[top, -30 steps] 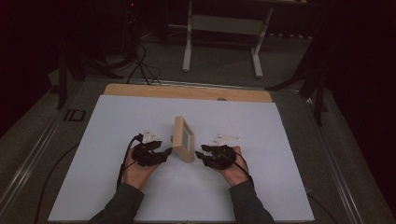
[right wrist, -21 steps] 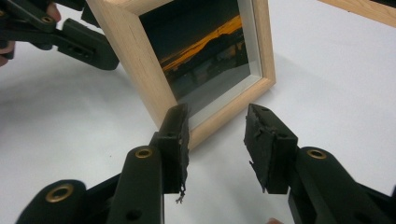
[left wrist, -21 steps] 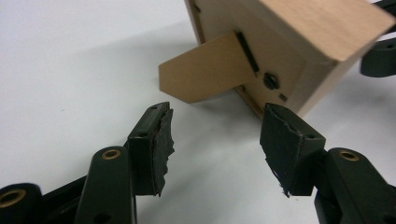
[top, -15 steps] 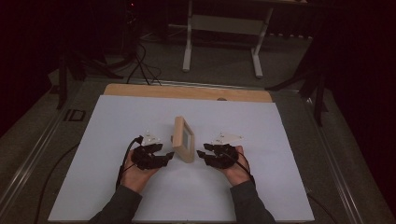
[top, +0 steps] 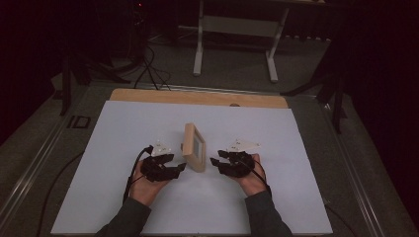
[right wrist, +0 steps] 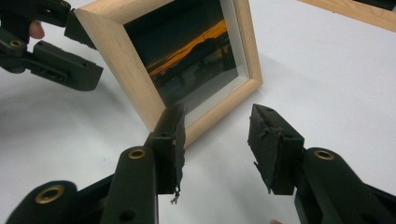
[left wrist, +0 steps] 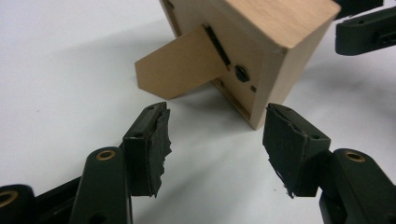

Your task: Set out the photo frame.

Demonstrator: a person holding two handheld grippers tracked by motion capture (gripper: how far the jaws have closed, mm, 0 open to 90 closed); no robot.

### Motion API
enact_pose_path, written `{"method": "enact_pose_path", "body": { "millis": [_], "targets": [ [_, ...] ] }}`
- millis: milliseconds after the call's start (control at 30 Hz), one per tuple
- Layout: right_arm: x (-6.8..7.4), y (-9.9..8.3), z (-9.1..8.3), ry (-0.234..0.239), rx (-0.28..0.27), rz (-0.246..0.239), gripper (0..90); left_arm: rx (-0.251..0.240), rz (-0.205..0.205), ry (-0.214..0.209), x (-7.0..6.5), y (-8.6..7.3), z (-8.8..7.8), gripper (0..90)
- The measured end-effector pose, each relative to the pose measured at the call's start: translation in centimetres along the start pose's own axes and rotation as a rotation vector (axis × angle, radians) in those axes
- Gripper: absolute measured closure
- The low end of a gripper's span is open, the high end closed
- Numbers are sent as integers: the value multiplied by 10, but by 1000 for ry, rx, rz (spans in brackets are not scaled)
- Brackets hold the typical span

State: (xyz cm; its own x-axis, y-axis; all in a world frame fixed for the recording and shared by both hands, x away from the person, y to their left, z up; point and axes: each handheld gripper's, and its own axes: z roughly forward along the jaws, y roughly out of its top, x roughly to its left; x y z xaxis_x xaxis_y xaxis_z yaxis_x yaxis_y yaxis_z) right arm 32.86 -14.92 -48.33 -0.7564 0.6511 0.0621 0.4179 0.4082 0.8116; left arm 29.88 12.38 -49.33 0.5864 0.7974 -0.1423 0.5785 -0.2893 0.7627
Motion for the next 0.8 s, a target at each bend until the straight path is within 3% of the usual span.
{"method": "enact_pose_path", "body": {
  "millis": [300,800],
  "targets": [
    [-1,0,0,0,1,3,543,-8,17,-34,-6,3,1,388],
    [-5,0,-4,-13,-16,22,533,-9,23,-36,-12,9,4,366]
  ]
}}
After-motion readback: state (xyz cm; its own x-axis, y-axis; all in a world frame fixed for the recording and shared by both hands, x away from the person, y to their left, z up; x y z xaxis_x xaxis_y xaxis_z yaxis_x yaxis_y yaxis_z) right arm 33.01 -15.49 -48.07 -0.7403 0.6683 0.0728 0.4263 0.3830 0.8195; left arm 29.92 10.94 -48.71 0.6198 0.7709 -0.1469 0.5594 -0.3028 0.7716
